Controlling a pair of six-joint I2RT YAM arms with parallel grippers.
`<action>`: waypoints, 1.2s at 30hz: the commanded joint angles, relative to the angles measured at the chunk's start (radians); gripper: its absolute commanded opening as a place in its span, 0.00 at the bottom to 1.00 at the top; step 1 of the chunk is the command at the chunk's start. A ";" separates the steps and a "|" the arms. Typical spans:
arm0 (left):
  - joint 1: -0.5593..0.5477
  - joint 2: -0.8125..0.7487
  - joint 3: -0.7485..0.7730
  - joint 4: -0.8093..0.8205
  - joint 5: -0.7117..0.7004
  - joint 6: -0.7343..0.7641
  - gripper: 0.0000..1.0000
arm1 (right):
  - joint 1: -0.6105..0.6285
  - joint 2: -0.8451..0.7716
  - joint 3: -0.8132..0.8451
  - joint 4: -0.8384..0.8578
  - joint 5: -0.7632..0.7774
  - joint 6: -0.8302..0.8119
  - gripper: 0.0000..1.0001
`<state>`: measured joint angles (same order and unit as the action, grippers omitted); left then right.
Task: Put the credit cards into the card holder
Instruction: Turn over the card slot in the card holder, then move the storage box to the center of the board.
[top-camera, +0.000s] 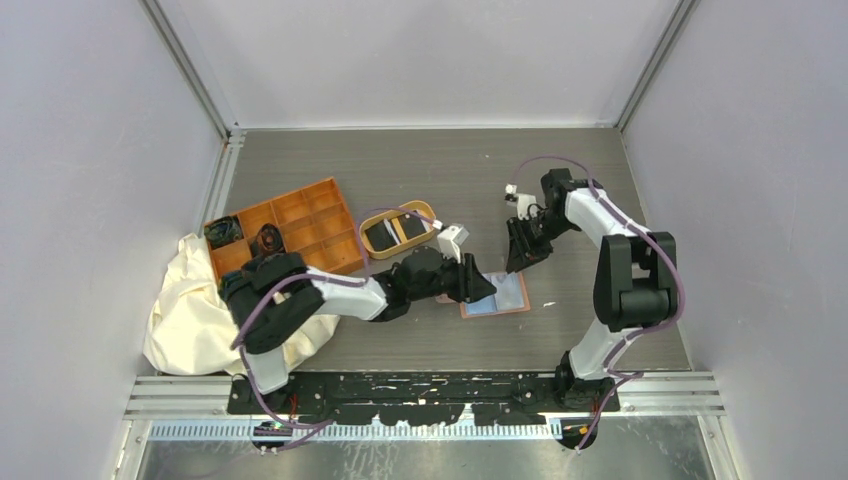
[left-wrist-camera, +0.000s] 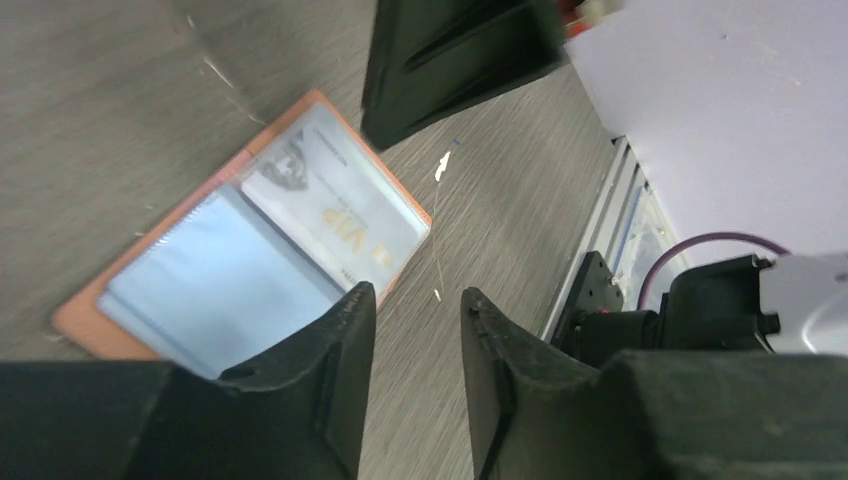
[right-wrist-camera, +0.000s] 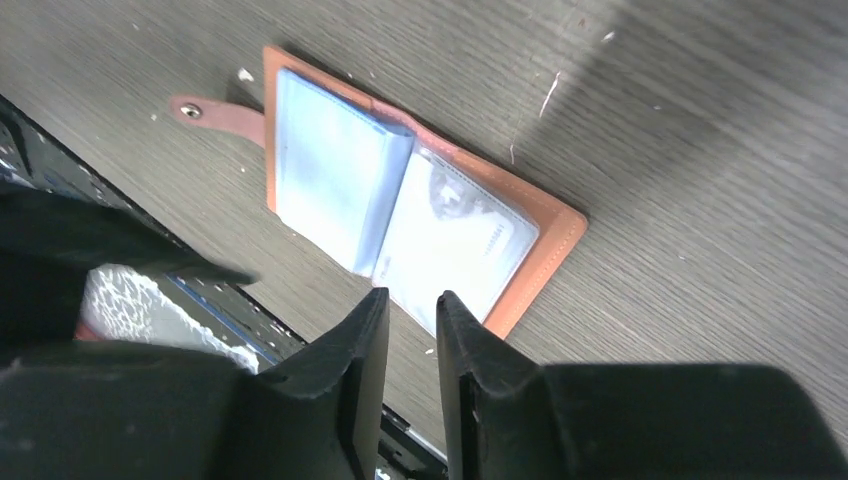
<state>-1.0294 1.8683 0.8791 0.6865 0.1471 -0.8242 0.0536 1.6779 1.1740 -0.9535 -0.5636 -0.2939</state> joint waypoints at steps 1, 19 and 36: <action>0.000 -0.191 -0.074 -0.042 -0.088 0.184 0.39 | 0.043 0.051 0.039 -0.051 0.059 -0.044 0.29; 0.392 -0.592 -0.241 -0.462 -0.006 0.303 0.64 | 0.071 -0.059 0.020 0.020 0.031 -0.098 0.32; 0.465 -0.830 -0.432 -0.472 -0.249 0.413 0.64 | 0.326 0.092 0.416 0.418 -0.101 0.244 0.53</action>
<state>-0.5682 1.1248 0.5182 0.1493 -0.0269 -0.4355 0.2565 1.5795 1.3720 -0.4965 -0.7937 -0.1219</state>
